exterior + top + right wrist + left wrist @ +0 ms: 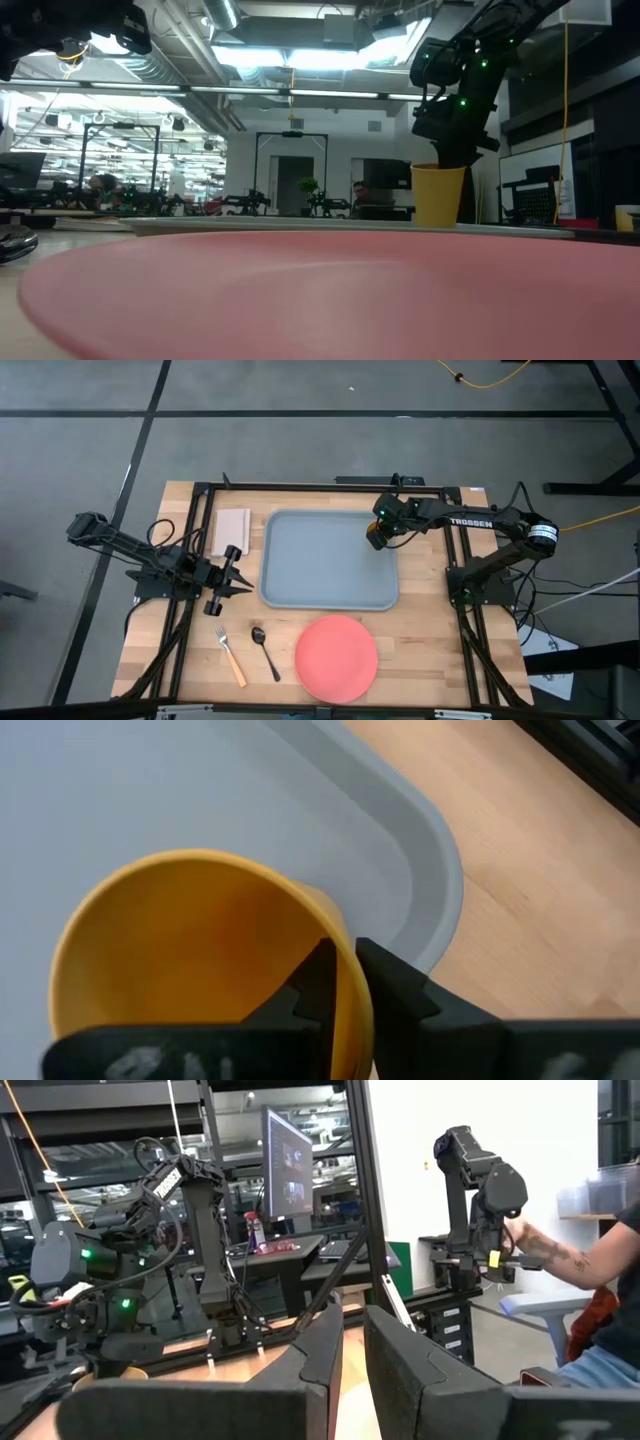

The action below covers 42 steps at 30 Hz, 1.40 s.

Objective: Pick and place plate/cup/fork/spoon on tray
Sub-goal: Put the yellow cup on the serving tray

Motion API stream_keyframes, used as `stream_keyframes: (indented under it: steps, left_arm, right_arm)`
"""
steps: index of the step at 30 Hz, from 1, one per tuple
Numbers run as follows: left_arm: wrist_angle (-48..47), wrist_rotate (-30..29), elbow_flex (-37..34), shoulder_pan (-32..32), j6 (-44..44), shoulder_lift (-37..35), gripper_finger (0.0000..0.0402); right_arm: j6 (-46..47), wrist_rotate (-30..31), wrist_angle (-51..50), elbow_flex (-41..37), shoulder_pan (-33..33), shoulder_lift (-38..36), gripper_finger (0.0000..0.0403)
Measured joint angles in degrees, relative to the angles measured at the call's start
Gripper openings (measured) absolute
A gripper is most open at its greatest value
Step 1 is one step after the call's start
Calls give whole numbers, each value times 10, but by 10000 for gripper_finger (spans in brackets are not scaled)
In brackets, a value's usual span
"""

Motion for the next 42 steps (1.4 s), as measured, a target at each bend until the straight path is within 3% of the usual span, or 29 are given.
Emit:
stream_keyframes:
  steps: [37,42]
  left_arm:
    - [0,0,0,0,1,0,39]
    - [0,0,0,0,1,0,39]
  right_arm:
    - [2,15,12,0,1,0,49]
    - [48,41,15,0,1,0,50]
